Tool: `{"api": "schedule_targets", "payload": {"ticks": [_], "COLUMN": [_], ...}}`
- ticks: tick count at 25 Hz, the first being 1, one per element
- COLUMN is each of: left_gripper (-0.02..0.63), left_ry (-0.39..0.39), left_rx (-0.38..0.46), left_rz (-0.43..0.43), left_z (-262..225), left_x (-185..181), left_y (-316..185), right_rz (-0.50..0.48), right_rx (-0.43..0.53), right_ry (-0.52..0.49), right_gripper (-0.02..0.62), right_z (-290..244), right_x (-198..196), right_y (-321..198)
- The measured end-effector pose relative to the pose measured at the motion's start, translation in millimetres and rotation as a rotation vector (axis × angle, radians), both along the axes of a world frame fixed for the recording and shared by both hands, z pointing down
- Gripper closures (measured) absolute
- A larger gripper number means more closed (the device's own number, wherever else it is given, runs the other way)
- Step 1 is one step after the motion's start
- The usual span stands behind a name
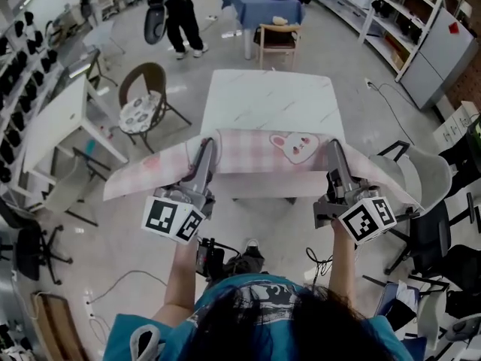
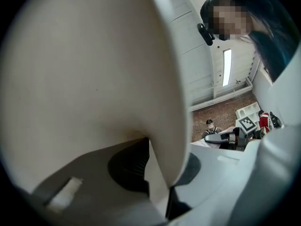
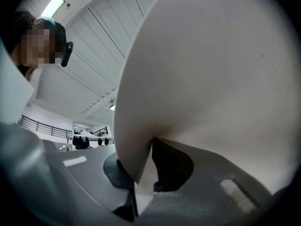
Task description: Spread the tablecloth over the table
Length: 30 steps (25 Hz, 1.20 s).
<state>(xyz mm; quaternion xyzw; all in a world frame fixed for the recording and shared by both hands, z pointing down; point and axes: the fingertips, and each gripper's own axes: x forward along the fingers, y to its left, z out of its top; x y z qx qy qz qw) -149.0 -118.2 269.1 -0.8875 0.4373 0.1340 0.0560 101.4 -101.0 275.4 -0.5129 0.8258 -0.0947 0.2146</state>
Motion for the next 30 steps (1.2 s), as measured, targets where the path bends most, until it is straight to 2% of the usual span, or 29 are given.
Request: {"api": "schedule_targets", "payload": {"ticks": [10,19,25,30], "left_gripper": [0.535,0.537,0.538,0.540], "left_ry": [-0.019,-0.007,0.007,-0.008], "left_rx": [0.024,0.048,0.077,0.084], "left_rz": [0.058,0.057,0.047,-0.001], "left_z": [-15.1,-32.5,-52.2,-53.5], "left_x": [12.8,35.9,52.1,58.9], "left_y": [-82.7,-139.1,-211.7,-272.2], "right_rz": [0.022,-0.002,-0.050,-0.106], "right_rx": [0.038,0.104,0.135,0.149], "right_ry": [0.043,0.067,0.046,0.059], "right_gripper": [0.569,0.571,0.572,0.571], "right_z": [-17.8,-42.6,-61.2,-62.4], "right_x": [9.7,31.8,50.2,56.7], "right_y": [-73.6,-134.2,-215.8,-285.5]}}
